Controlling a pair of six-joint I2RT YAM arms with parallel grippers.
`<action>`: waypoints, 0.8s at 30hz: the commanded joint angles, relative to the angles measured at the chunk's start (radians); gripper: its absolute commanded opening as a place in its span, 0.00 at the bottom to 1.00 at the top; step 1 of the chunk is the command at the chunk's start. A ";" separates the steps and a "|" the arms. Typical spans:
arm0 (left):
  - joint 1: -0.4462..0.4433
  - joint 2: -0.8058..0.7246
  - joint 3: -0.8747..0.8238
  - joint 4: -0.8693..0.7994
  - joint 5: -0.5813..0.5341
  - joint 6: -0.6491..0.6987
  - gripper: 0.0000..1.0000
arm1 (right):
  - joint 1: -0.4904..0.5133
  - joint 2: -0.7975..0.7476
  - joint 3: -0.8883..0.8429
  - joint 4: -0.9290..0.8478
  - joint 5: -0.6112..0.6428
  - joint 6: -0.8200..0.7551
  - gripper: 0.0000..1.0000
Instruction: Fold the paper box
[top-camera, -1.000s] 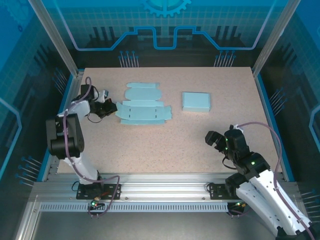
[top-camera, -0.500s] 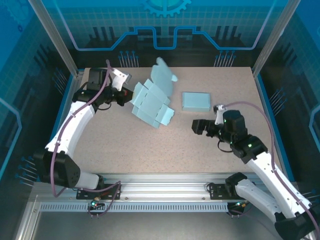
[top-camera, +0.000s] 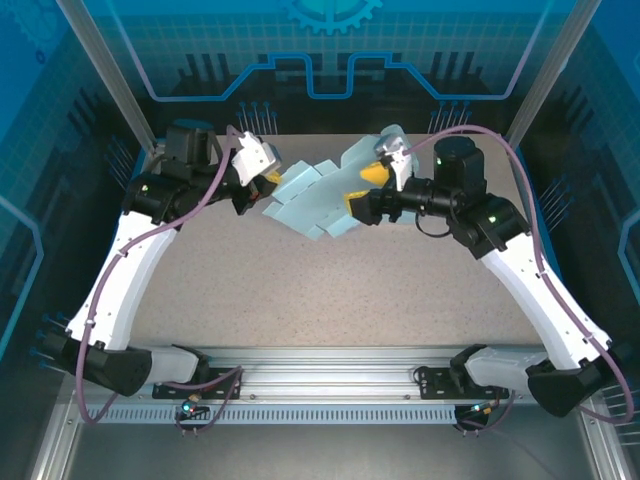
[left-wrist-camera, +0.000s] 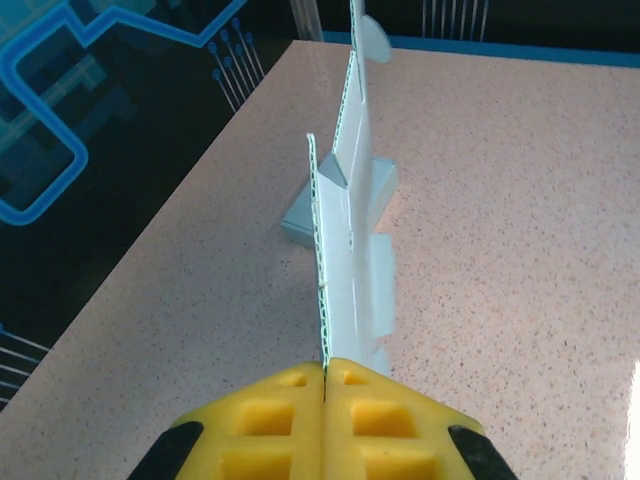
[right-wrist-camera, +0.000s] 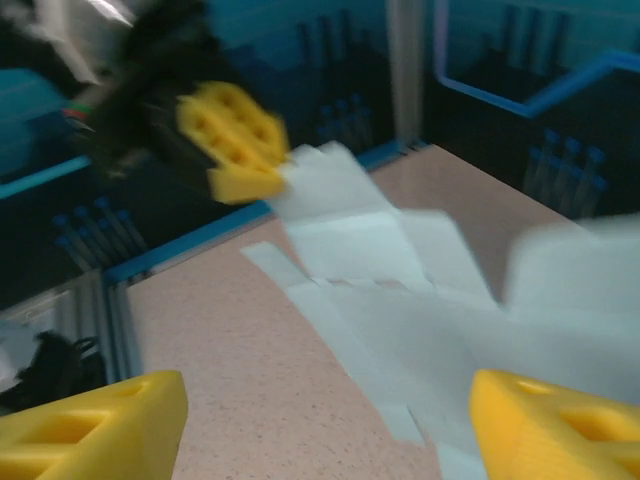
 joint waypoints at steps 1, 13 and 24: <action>-0.031 0.042 0.026 -0.084 0.026 0.107 0.00 | 0.057 0.041 0.120 -0.125 -0.127 -0.191 0.72; -0.106 0.065 0.036 -0.103 0.079 0.223 0.00 | 0.114 0.251 0.349 -0.289 -0.079 -0.354 0.56; -0.129 0.063 0.023 -0.107 0.106 0.265 0.00 | 0.119 0.385 0.431 -0.441 -0.049 -0.451 0.48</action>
